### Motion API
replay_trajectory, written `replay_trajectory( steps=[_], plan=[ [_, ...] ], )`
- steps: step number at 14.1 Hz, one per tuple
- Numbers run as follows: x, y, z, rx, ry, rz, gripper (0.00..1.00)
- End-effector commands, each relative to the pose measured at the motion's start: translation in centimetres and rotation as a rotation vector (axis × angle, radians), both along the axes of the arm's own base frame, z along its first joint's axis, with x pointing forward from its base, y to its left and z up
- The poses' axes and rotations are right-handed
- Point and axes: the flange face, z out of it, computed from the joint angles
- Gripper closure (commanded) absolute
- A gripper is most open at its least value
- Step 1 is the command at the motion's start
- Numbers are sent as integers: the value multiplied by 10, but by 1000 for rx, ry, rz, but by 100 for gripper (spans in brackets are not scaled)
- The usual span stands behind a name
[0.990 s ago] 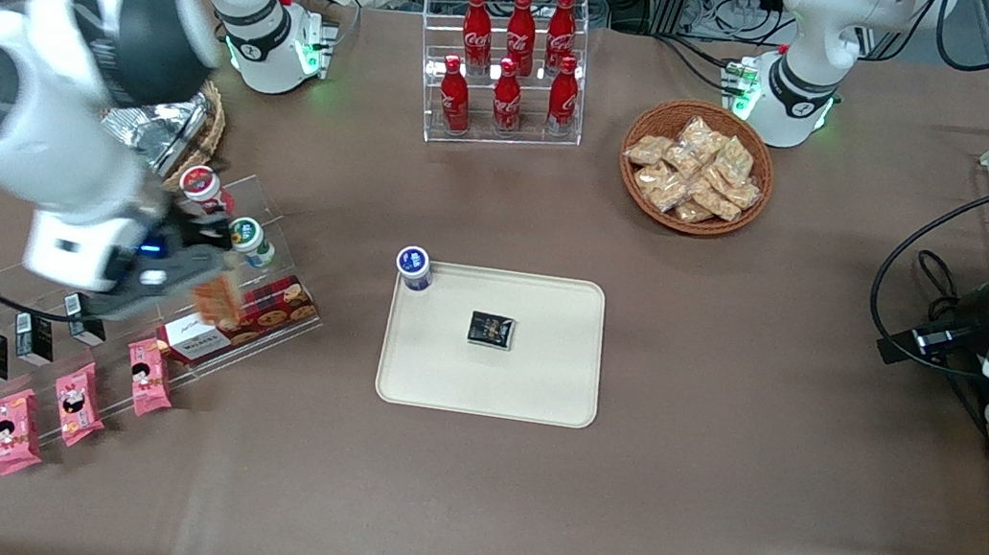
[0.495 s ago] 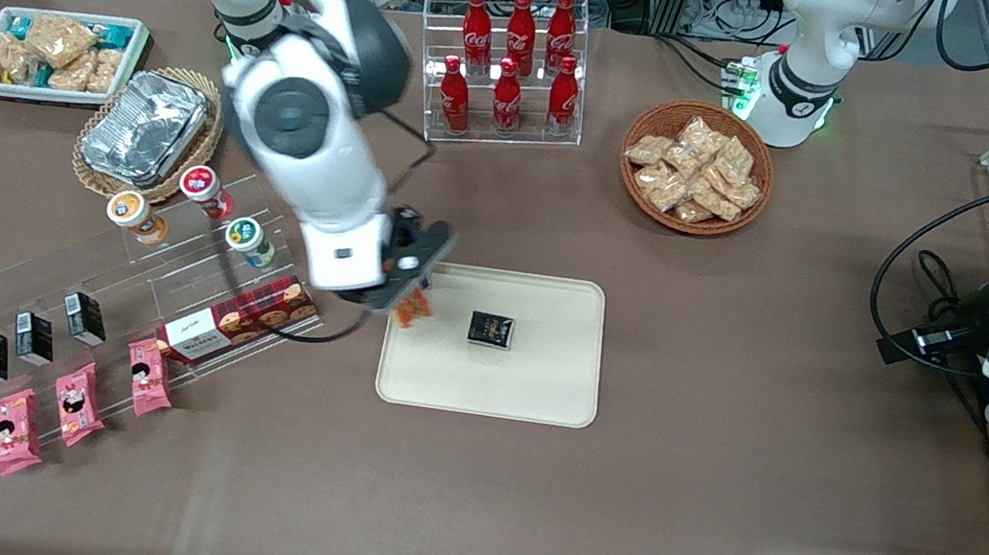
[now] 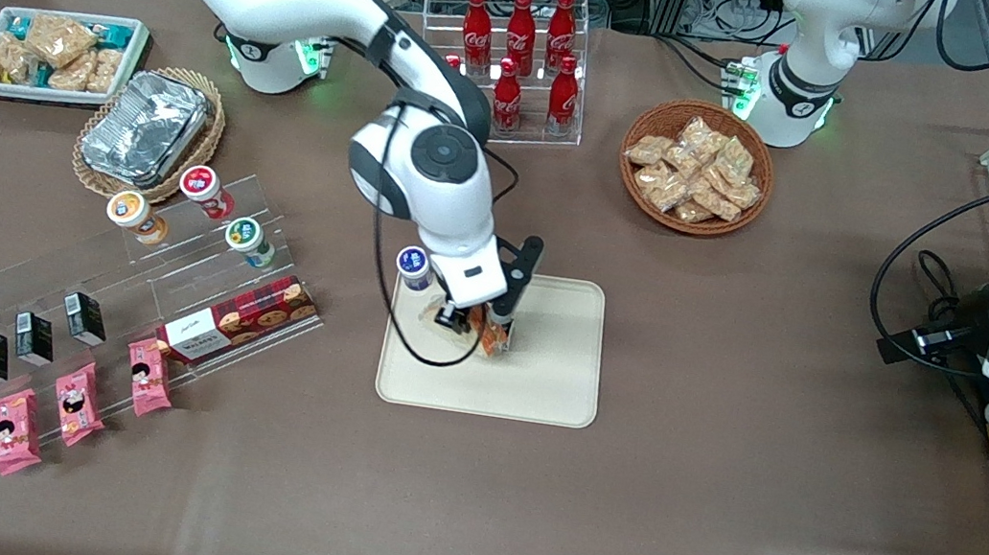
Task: Place sandwich on tray
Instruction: 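Carry the sandwich with the right gripper over the cream tray, then lower the sandwich onto the tray beside the black box, open gripper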
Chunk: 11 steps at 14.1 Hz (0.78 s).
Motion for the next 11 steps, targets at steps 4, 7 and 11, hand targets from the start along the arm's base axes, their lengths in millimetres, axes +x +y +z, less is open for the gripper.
replay_trajectory(
  steps=[4,7,11],
  plan=[
    [22,0,-37,-60,-127,148,49],
    [29,-4,-55,-64,-163,194,49],
    [30,-5,-62,-52,-158,186,23]
  ],
)
